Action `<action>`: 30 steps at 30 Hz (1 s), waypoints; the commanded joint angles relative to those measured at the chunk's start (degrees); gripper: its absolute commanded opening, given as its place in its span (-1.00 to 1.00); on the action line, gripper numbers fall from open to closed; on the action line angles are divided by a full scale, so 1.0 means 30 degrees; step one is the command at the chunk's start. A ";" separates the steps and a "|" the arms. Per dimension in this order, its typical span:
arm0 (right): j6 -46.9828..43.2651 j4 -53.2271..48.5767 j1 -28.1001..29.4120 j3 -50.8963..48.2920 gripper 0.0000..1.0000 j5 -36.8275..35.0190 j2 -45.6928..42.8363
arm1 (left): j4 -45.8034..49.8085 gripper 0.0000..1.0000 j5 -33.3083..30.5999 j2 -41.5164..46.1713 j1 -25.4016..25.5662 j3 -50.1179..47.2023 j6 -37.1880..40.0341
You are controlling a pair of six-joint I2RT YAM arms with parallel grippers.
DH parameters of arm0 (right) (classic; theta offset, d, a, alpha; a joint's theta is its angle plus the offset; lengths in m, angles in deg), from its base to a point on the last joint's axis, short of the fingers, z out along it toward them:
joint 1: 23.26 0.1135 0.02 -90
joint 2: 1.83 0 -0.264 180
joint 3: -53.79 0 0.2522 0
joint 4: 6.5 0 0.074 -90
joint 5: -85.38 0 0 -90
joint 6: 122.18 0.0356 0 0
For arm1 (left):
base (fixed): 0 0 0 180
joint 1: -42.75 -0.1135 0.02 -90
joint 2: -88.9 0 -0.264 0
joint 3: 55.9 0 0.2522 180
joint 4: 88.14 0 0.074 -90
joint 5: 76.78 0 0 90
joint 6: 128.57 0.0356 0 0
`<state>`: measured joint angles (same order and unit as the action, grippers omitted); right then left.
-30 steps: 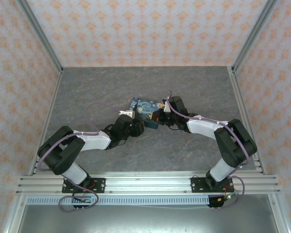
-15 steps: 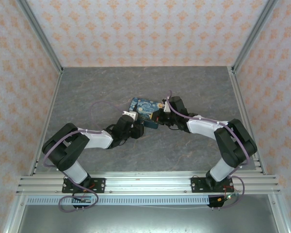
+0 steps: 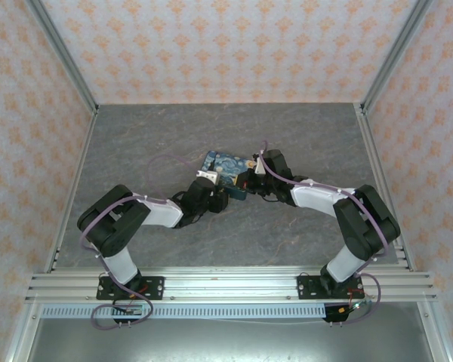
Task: Unlock the padlock with the key
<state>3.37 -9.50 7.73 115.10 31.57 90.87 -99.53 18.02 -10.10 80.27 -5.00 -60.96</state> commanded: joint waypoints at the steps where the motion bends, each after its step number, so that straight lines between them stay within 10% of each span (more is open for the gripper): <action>1: -0.0116 -0.1508 0.0121 -0.0198 -1.00 -0.0782 -0.0052 | -0.0290 0.02 0.0450 -0.0974 0.0355 0.0622 0.0256; 30: -0.2078 -0.2232 -0.0013 -0.0896 -1.00 -0.2971 -0.4874 | 0.2749 -0.57 0.1664 0.1524 0.0444 0.1568 -0.1467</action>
<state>-0.17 -14.94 7.73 114.47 25.30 79.05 -94.50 22.07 -7.91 81.38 -3.18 -62.69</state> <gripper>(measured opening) 0.040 0.255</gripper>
